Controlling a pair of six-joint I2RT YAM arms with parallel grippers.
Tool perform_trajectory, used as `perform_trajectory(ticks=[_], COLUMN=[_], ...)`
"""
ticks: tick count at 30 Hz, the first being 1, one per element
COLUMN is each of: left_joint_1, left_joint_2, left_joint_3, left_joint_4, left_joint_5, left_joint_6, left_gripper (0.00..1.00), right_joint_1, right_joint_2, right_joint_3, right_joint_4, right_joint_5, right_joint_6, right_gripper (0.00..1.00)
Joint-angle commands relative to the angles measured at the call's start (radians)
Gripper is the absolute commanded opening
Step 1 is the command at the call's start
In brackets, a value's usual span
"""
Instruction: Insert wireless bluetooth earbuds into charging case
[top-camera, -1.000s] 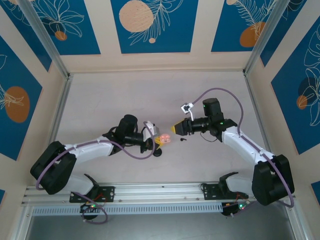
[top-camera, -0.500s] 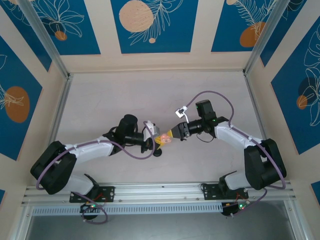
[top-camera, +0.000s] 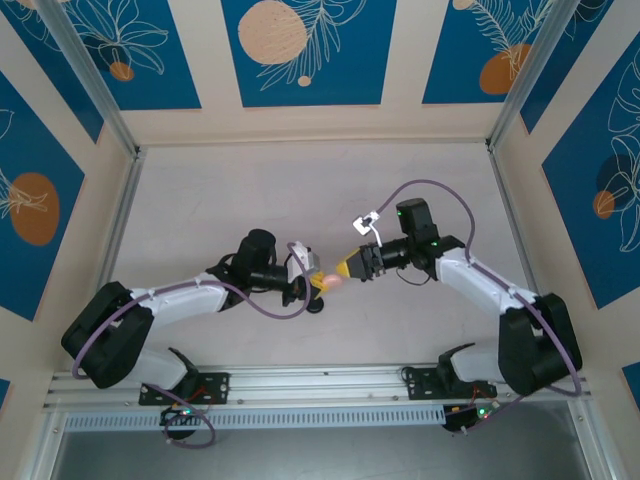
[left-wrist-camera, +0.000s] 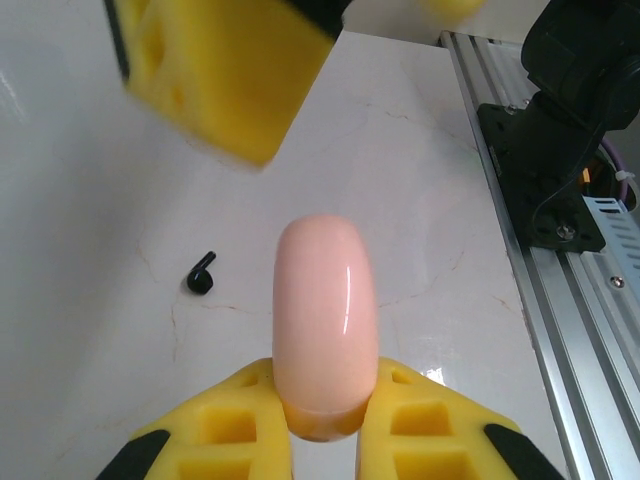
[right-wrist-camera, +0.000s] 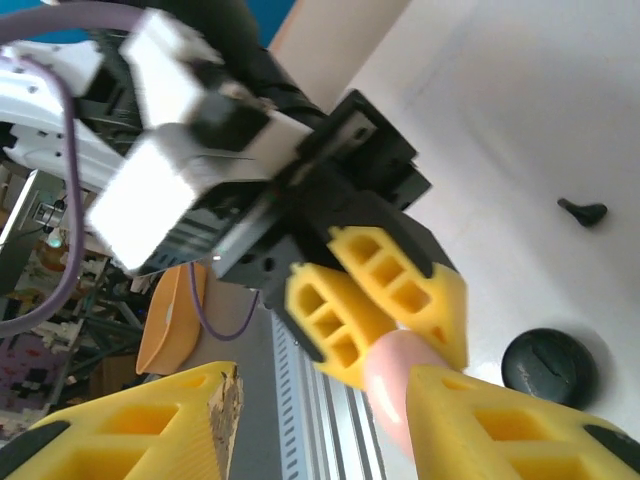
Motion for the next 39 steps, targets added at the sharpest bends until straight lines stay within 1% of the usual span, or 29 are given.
perform_trajectory(ticks=[1, 3, 7, 10, 12, 14, 16, 19, 22, 29, 34, 39], left_joint_1=[-0.012, -0.012, -0.011, -0.012, -0.012, -0.012, -0.013, -0.013, -0.014, -0.020, -0.024, -0.026], left_joint_2=[0.001, 0.005, 0.011, 0.011, 0.011, 0.010, 0.010, 0.013, 0.010, 0.002, 0.001, -0.005], left_joint_3=[0.025, 0.029, 0.032, 0.033, 0.033, 0.029, 0.026, 0.031, 0.030, 0.030, 0.032, 0.033], left_joint_4=[-0.008, -0.004, 0.019, 0.024, 0.025, 0.036, 0.045, 0.047, 0.048, 0.036, 0.038, 0.036], left_joint_5=[0.013, 0.031, 0.069, 0.092, 0.104, 0.110, 0.116, 0.126, 0.131, 0.133, 0.133, 0.132], left_joint_6=[0.002, -0.002, -0.018, -0.023, -0.024, -0.026, -0.029, -0.026, -0.024, -0.009, -0.009, -0.009], left_gripper=[0.13, 0.13, 0.13, 0.13, 0.13, 0.13, 0.13, 0.13, 0.13, 0.13, 0.13, 0.14], right_joint_1=[-0.032, -0.050, -0.052, -0.047, -0.032, 0.009, 0.047, 0.065, 0.061, 0.052, 0.058, 0.058], right_joint_2=[-0.087, -0.122, -0.180, -0.222, -0.250, -0.291, -0.326, -0.346, -0.331, -0.223, -0.144, -0.073], right_joint_3=[-0.039, -0.052, -0.065, -0.095, -0.117, -0.144, -0.186, -0.253, -0.271, -0.213, -0.150, -0.104], right_joint_4=[0.015, 0.002, -0.023, 0.027, 0.057, 0.094, 0.148, 0.219, 0.208, 0.171, 0.095, 0.038], right_joint_5=[-0.026, 0.019, 0.129, 0.176, 0.192, 0.245, 0.265, 0.241, 0.206, 0.112, 0.063, 0.020], right_joint_6=[-0.007, -0.025, -0.126, -0.196, -0.264, -0.344, -0.441, -0.605, -0.740, -0.755, -0.797, -0.836], right_gripper=[0.47, 0.48, 0.48, 0.48, 0.50, 0.56, 0.57, 0.57, 0.58, 0.58, 0.57, 0.51])
